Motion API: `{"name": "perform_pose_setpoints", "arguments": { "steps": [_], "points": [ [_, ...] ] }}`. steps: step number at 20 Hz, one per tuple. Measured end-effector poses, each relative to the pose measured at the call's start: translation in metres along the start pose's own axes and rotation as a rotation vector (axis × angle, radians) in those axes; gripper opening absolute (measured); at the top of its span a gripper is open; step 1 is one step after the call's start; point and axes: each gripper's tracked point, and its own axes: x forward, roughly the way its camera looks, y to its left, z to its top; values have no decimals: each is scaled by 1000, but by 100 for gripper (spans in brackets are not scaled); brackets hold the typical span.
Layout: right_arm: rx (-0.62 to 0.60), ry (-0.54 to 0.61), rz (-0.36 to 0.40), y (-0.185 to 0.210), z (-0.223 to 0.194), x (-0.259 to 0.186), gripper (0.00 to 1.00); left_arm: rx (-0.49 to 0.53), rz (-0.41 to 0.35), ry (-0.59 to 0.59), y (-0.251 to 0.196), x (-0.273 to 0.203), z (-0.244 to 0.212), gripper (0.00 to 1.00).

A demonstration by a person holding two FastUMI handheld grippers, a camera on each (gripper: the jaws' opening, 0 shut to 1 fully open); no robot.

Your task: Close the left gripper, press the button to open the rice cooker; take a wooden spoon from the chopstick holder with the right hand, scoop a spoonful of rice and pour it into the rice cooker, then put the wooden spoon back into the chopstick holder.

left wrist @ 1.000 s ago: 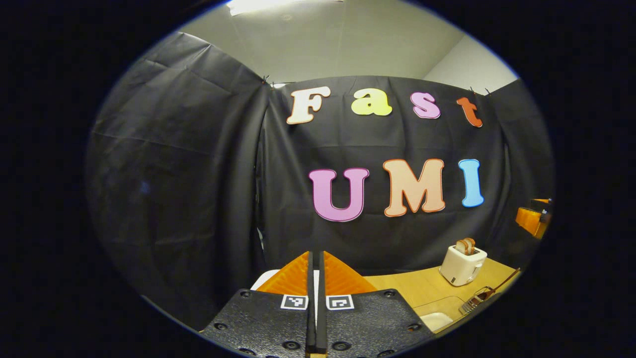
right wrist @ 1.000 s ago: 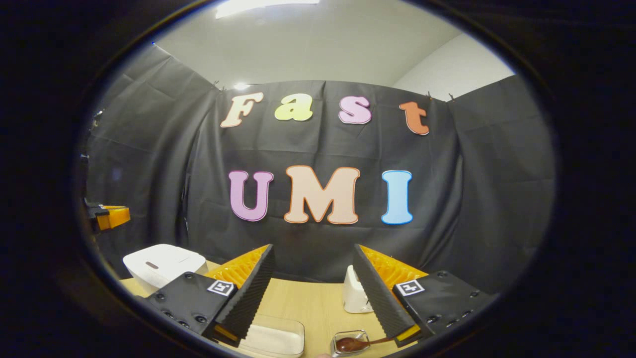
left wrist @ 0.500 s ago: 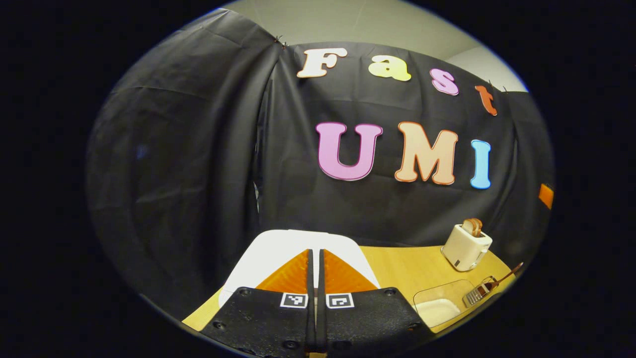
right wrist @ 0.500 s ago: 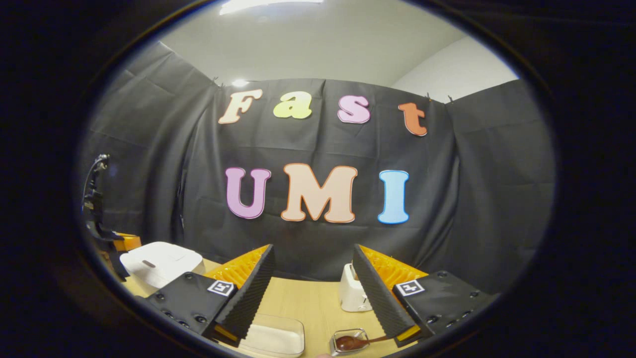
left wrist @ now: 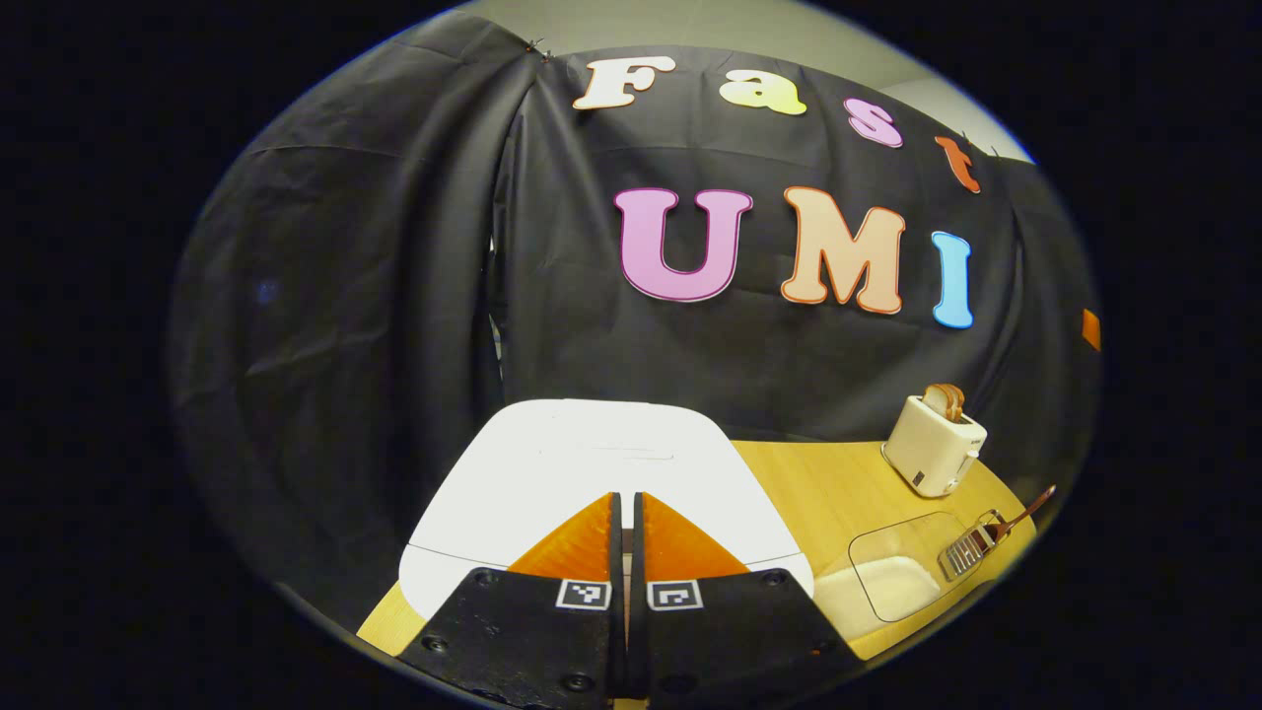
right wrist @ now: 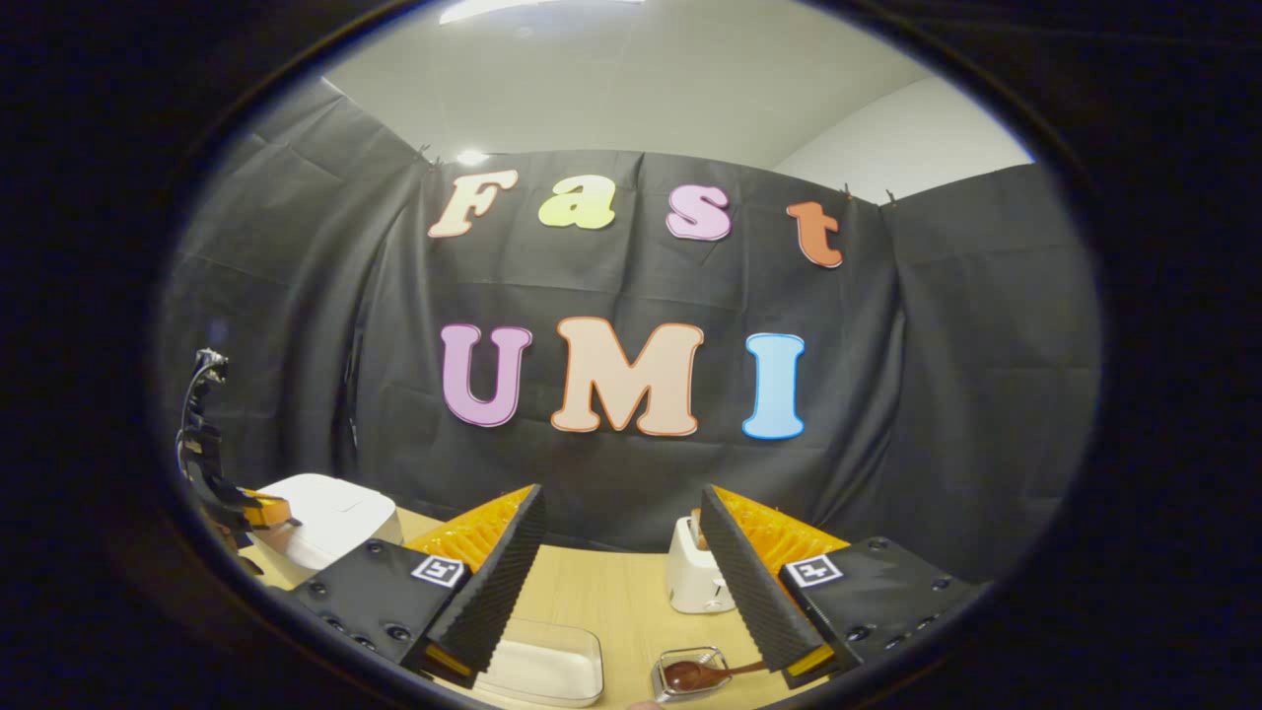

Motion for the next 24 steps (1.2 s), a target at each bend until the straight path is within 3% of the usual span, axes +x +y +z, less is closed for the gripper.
{"name": "perform_pose_setpoints", "arguments": {
  "steps": [8, 17, 18, 21, 24],
  "points": [
    [11, -8, -1, 1, 2, 0, 100, -26, 5, 34, 4, 4, -16, 0],
    [23, -20, -15, -12, 4, -5, 100, -16, 42, -27, -1, -2, 7, 0],
    [22, -17, -20, -16, 3, -6, 100, -6, 36, -48, -5, -4, 15, 4],
    [22, -9, -35, -26, 0, -7, 100, 41, 23, -117, -15, -9, 39, 42],
    [27, -10, -49, -36, -1, -8, 100, 65, 20, -184, -24, -14, 68, 67]
  ]
}}
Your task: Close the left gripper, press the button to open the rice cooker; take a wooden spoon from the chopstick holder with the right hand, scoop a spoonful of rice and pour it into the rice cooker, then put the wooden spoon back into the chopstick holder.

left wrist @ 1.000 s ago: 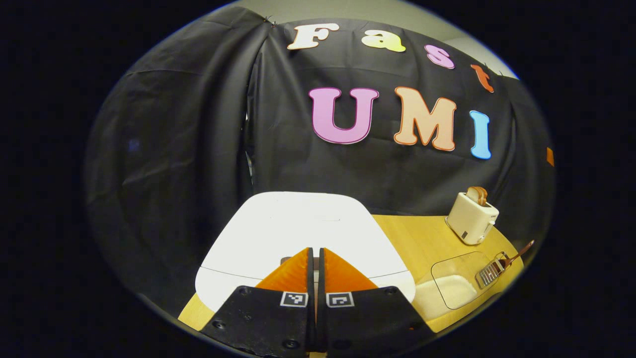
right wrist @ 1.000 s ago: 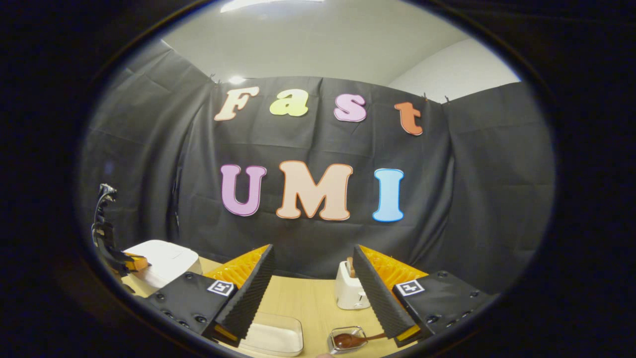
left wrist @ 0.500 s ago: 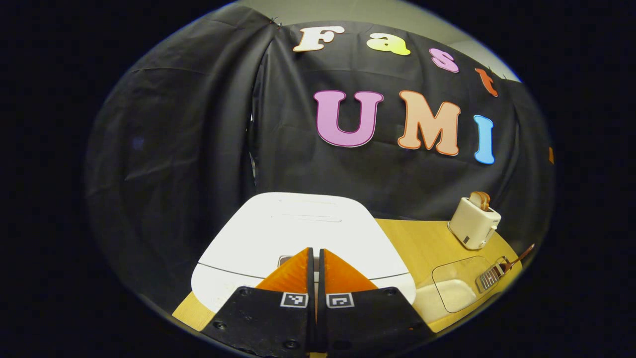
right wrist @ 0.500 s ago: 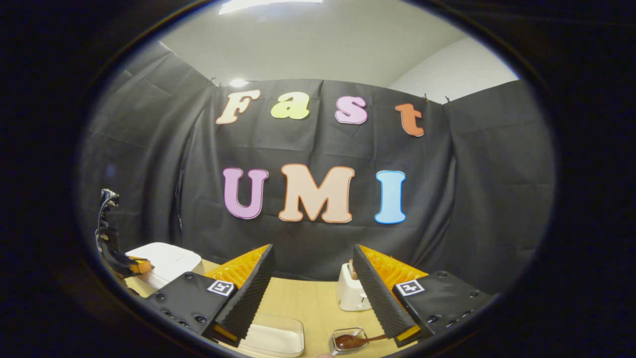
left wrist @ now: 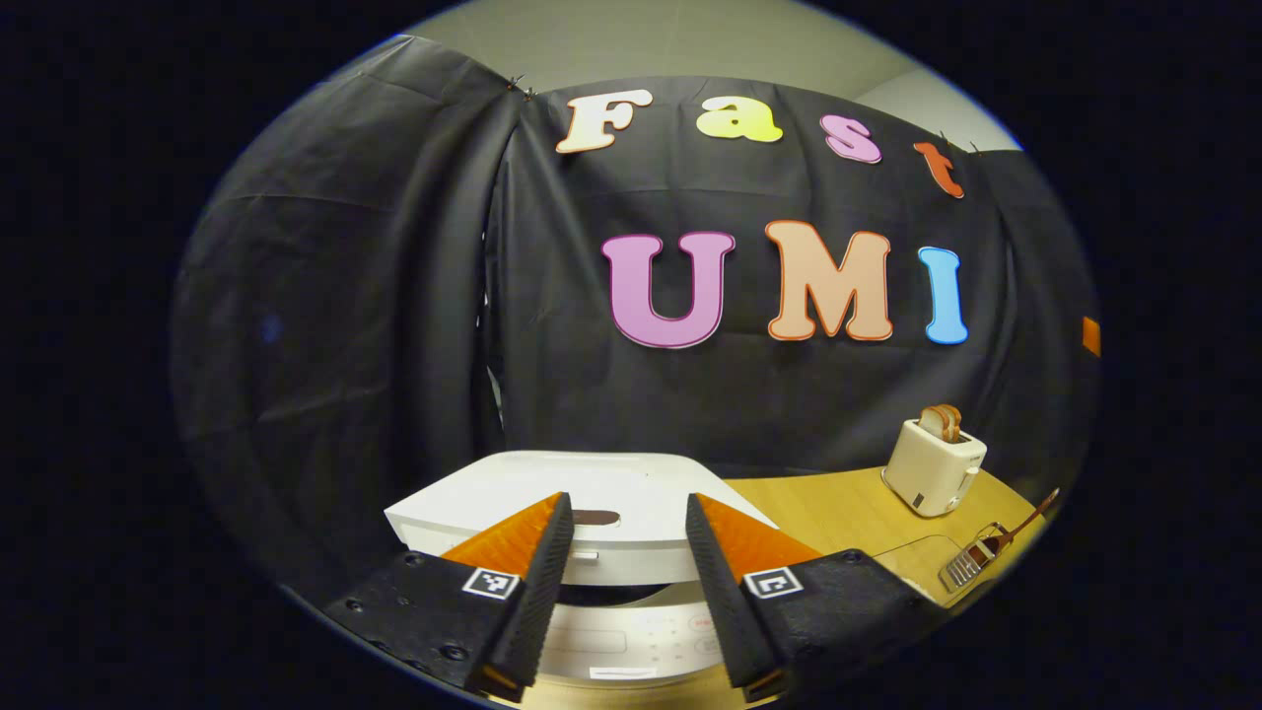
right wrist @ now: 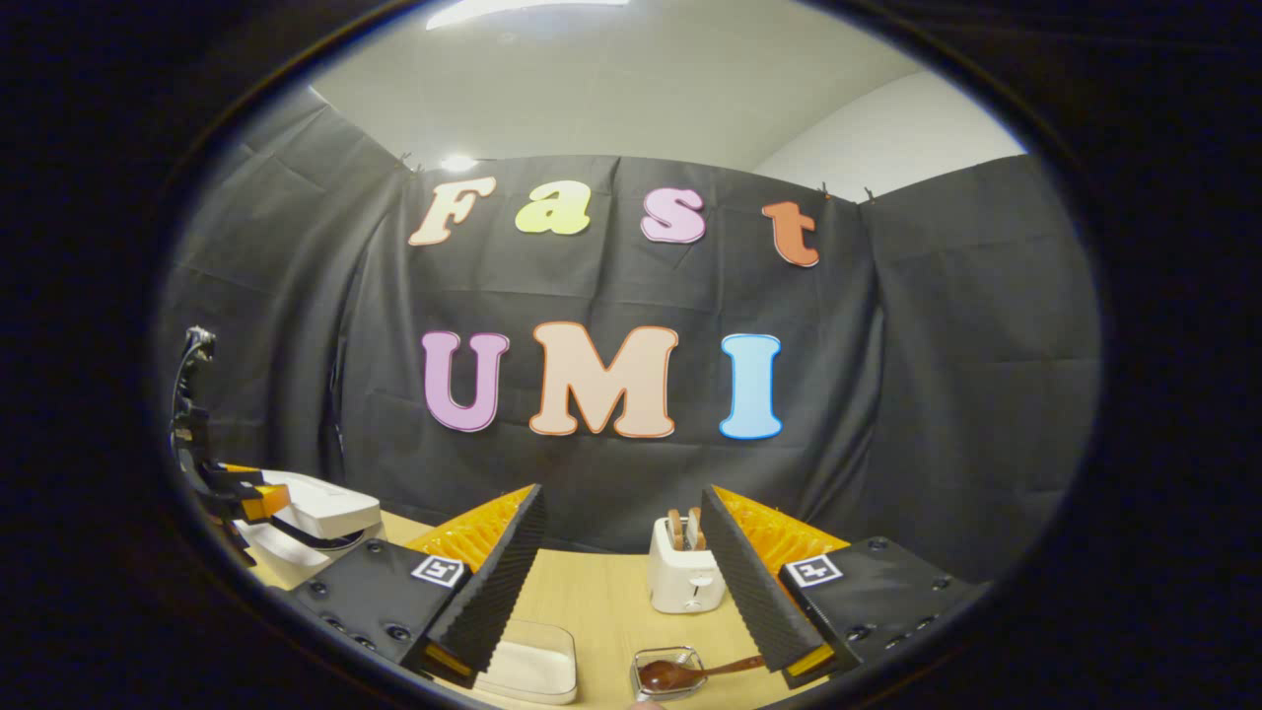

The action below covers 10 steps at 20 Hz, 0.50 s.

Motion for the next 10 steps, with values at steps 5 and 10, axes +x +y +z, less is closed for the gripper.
{"name": "perform_pose_setpoints", "arguments": {
  "steps": [5, 10],
  "points": [
    [1, 3, -14, -15, -13, 0, 100, 35, 30, -85, -5, -11, 34, 94],
    [15, 40, -43, -43, -50, 8, 98, 17, 0, -125, -20, -29, 54, 94]
  ]
}}
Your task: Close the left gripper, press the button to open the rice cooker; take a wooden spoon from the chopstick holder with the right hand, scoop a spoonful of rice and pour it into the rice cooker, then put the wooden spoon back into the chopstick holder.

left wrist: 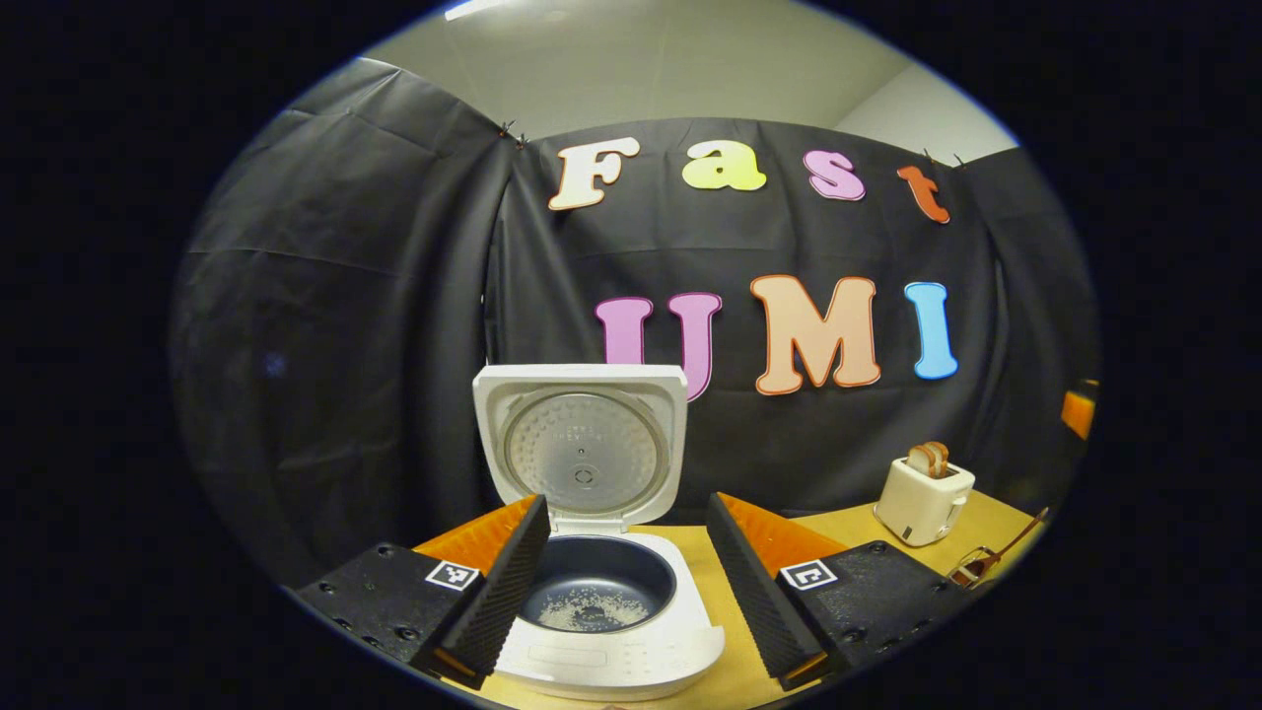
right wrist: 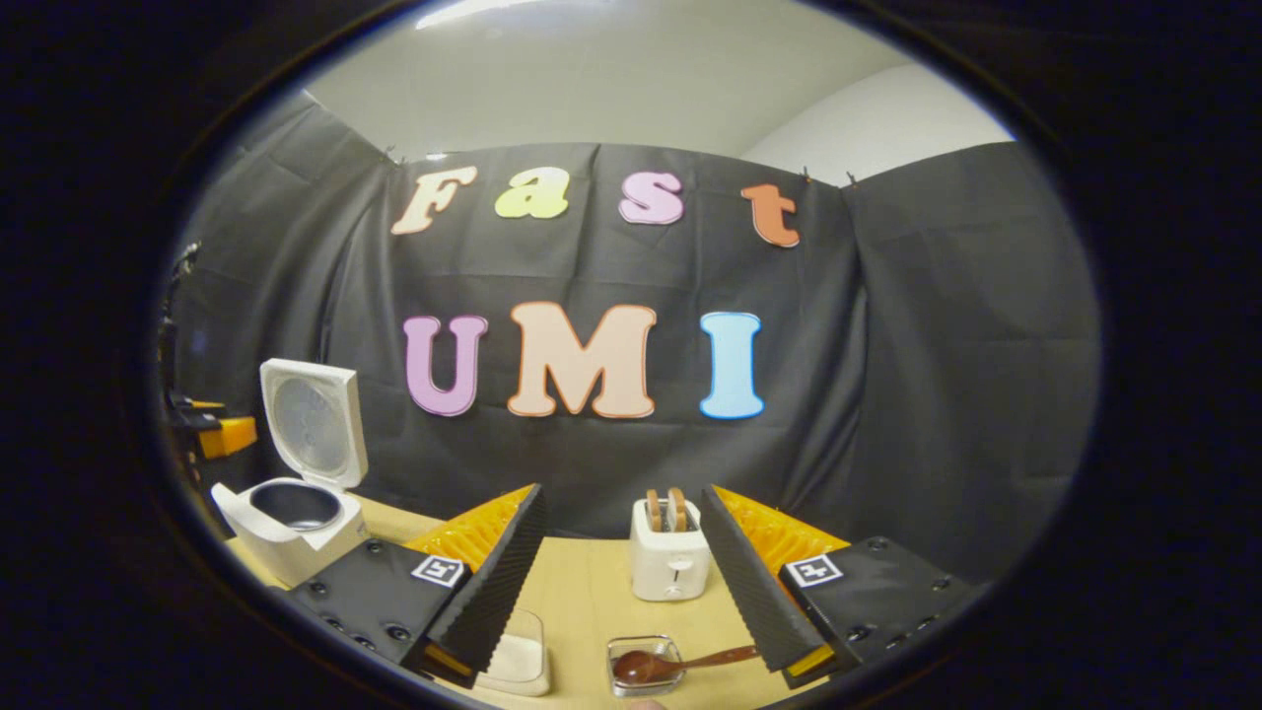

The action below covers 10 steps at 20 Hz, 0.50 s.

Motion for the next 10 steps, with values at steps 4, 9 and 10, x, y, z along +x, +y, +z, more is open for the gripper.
{"name": "perform_pose_setpoints", "arguments": {
  "steps": [4, 9, 10],
  "points": [
    [8, 48, -59, -29, -34, 9, 98, -10, -10, -42, -9, -12, 18, 94],
    [21, 122, -108, -56, -78, 16, 98, -6, -26, -62, -20, -20, 29, 94],
    [28, 140, -118, -61, -88, 17, 98, -6, -27, -65, -23, -21, 31, 94]
  ]
}}
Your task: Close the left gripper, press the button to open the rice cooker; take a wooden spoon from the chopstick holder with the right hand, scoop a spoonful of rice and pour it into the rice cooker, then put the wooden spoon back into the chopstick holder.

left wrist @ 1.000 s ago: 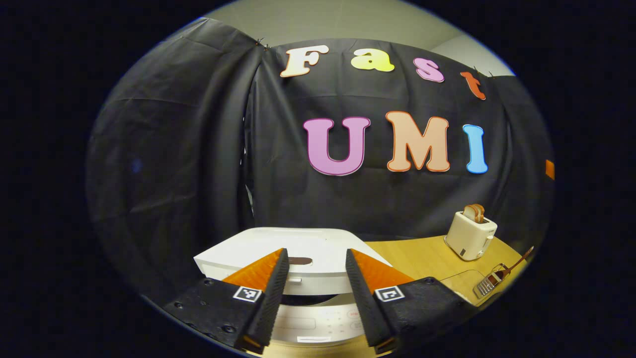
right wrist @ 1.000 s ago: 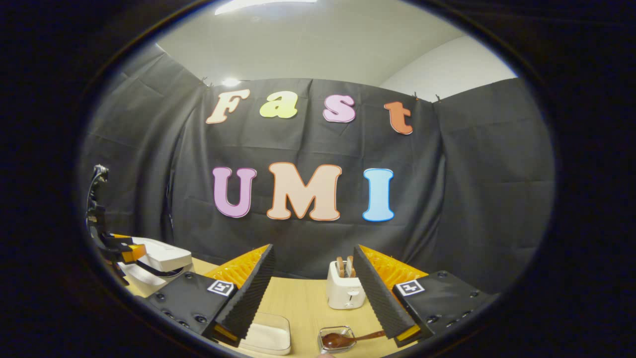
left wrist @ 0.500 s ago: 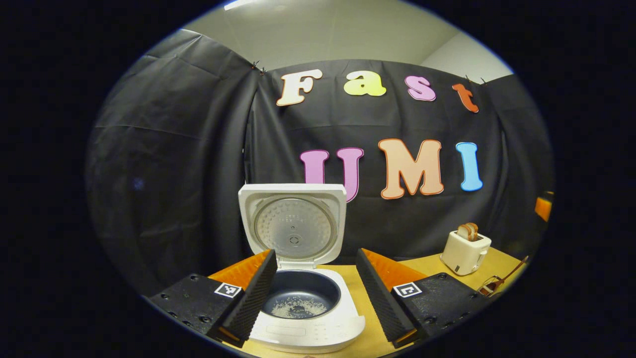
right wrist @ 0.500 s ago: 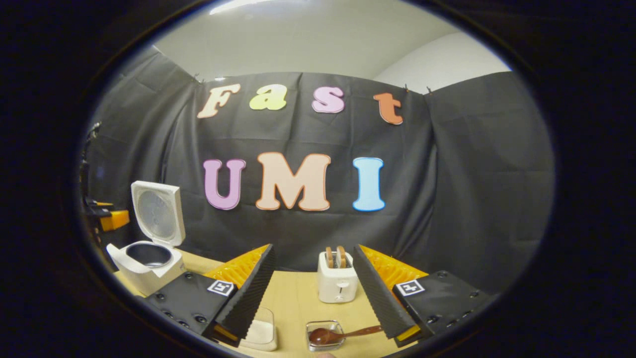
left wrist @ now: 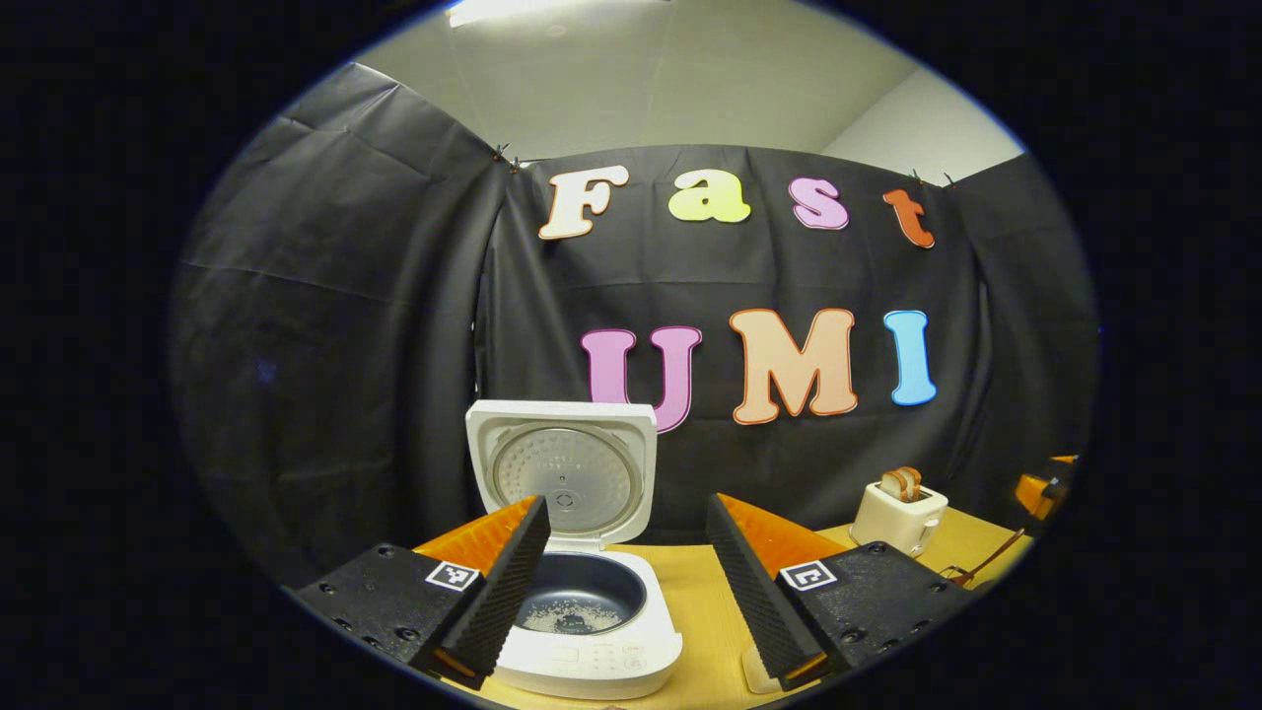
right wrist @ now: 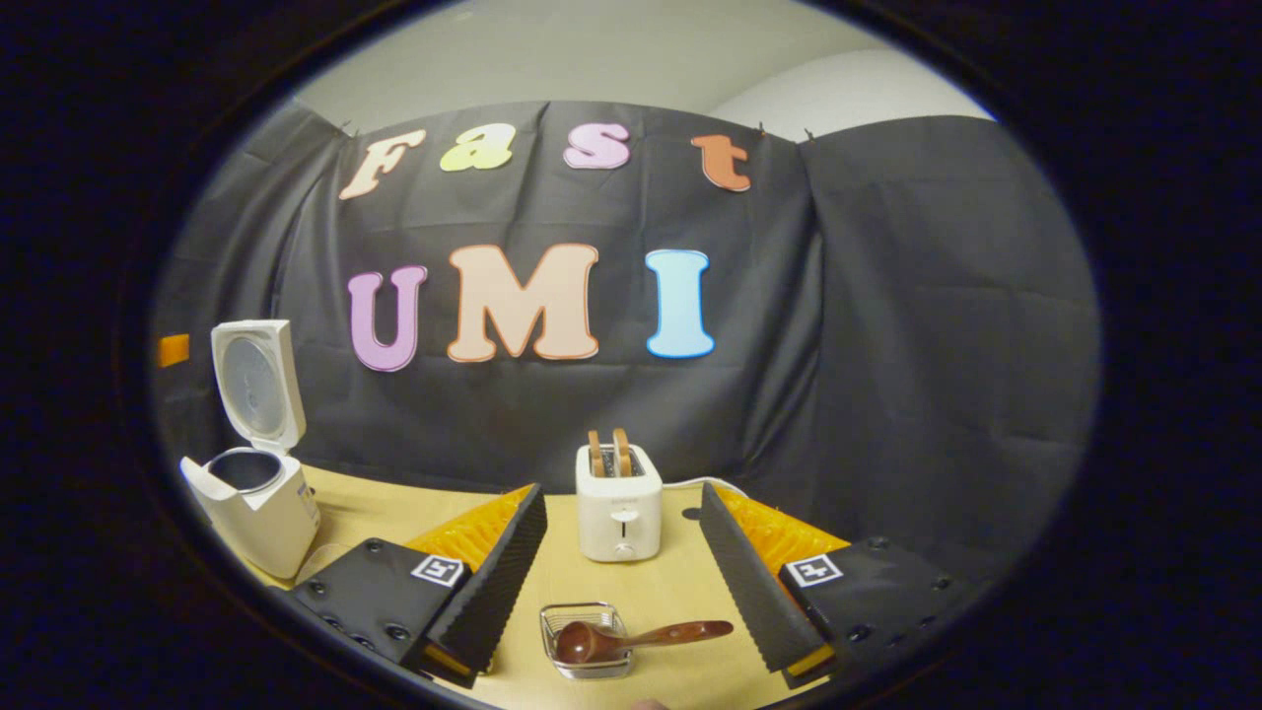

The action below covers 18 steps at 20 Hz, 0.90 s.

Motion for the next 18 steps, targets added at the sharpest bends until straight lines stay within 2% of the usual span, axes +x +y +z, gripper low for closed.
{"name": "perform_pose_setpoints", "arguments": {
  "steps": [3, 11, 18],
  "points": [
    [44, 63, -46, -19, -33, 6, 98, 5, -4, -9, -5, -3, 5, 94],
    [229, 224, -104, -39, -108, 11, 99, 30, -1, -13, -12, -12, 13, 94],
    [266, 313, -57, -22, -149, 14, 100, 44, 15, 6, -9, -16, 10, 94]
  ]
}}
